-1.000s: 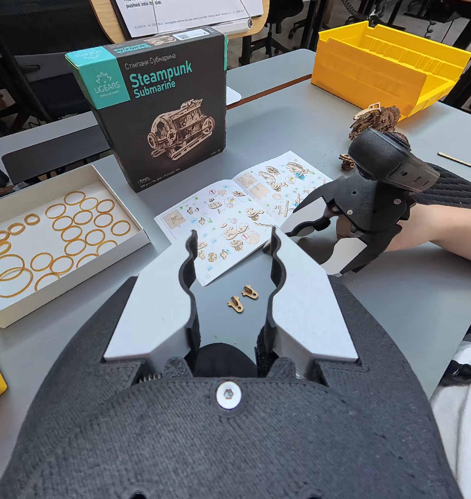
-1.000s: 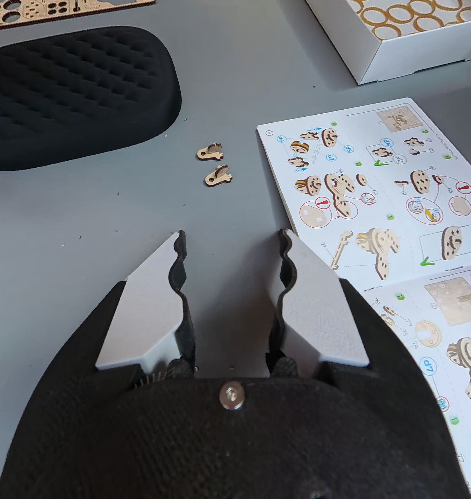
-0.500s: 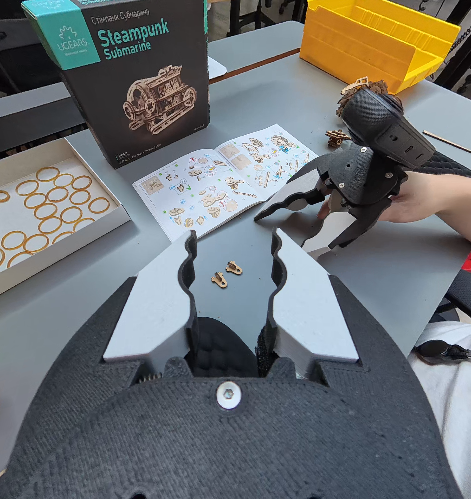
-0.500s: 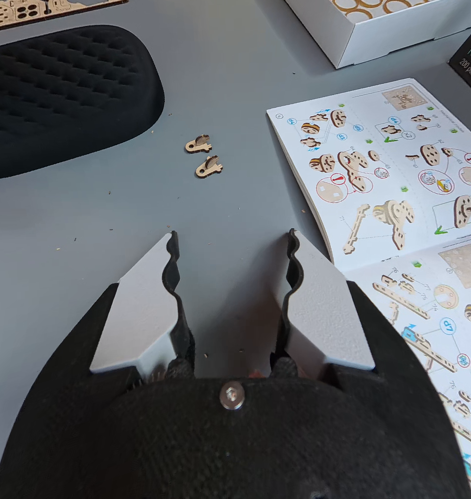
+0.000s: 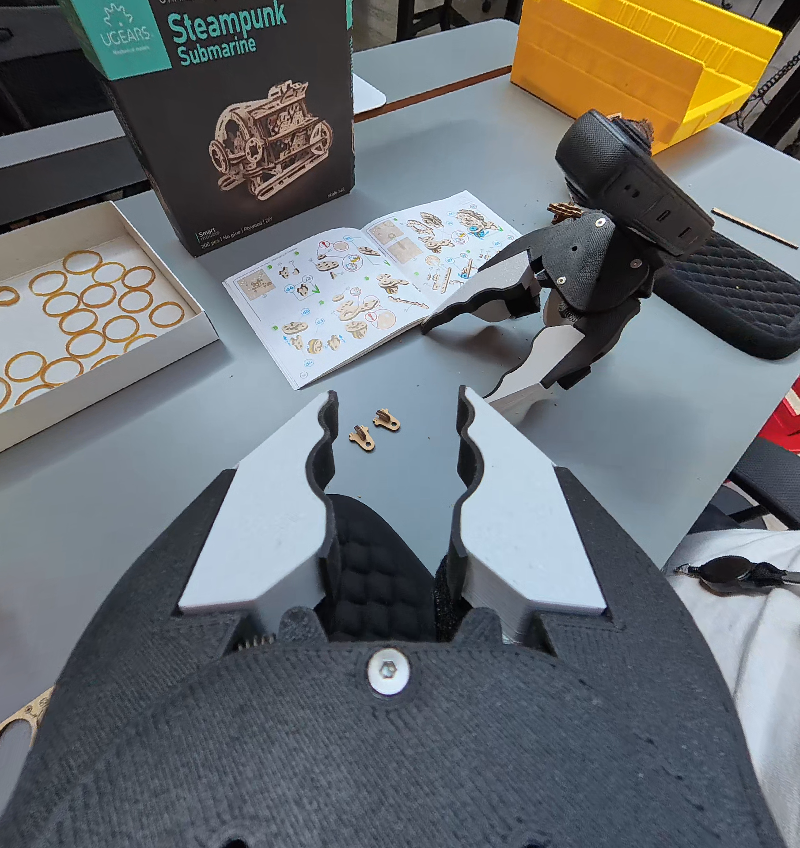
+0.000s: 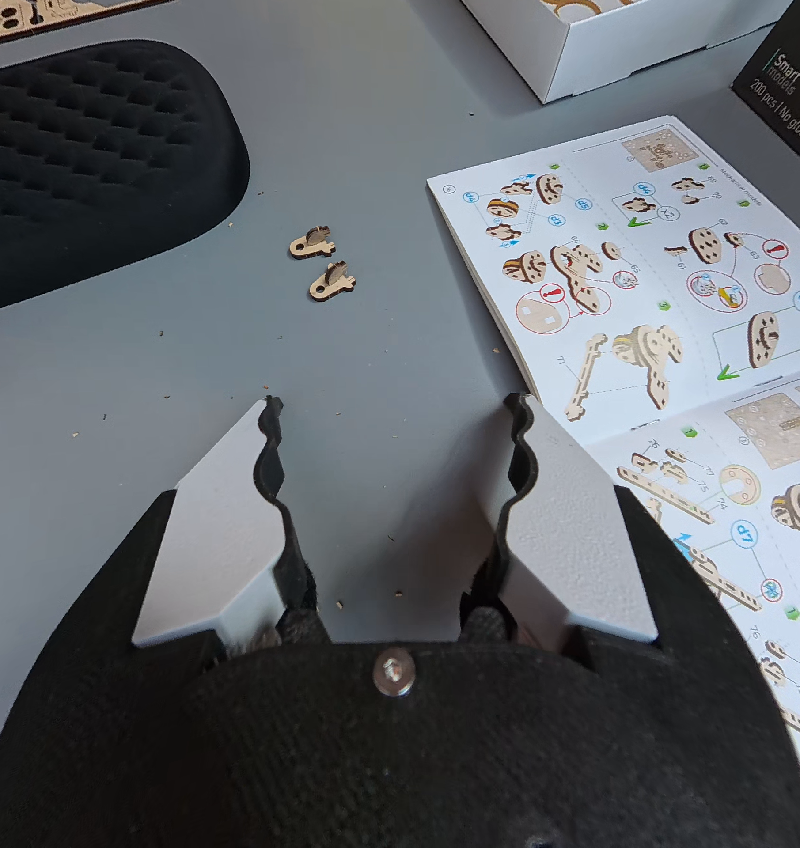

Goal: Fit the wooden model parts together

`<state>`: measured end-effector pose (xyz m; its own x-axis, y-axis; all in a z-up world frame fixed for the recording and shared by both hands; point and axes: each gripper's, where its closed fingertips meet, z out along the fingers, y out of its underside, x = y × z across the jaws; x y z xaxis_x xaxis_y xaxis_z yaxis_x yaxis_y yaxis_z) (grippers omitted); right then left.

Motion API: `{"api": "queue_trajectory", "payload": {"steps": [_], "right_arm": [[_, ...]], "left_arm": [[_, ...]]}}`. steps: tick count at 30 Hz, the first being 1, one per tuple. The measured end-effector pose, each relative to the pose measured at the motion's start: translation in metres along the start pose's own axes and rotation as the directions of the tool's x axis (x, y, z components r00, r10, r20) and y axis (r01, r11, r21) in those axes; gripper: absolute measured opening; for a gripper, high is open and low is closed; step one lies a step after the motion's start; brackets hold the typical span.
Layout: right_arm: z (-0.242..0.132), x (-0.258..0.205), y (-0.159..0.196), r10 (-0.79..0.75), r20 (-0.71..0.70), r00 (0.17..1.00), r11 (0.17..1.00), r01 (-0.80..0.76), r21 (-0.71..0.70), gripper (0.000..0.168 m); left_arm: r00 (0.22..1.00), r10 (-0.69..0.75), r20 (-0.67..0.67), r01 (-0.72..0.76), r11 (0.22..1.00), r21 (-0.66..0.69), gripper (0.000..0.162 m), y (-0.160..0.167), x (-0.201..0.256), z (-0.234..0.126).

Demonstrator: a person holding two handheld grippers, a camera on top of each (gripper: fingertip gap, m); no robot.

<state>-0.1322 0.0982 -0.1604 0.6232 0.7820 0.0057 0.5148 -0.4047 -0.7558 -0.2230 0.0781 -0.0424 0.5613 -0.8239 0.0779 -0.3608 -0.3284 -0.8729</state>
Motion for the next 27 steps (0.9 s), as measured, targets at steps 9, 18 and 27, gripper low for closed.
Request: {"api": "queue_trajectory", "payload": {"steps": [9,18,27], "right_arm": [[0.000,-0.001,0.000,-0.004,0.002,1.000,1.000,0.004,-0.001,0.103],[0.000,-0.001,0.000,-0.004,0.002,1.000,1.000,0.004,-0.001,0.103],[0.000,-0.001,0.000,-0.004,0.002,1.000,1.000,0.004,-0.001,0.103]], "left_arm": [[1.000,0.013,-0.011,-0.013,1.000,-0.003,0.050,-0.002,0.009,0.002],[0.999,0.041,-0.009,-0.041,0.999,-0.020,0.050,-0.005,0.013,0.004],[0.999,0.054,0.001,-0.054,0.998,-0.043,0.049,-0.003,0.014,0.002]]}}
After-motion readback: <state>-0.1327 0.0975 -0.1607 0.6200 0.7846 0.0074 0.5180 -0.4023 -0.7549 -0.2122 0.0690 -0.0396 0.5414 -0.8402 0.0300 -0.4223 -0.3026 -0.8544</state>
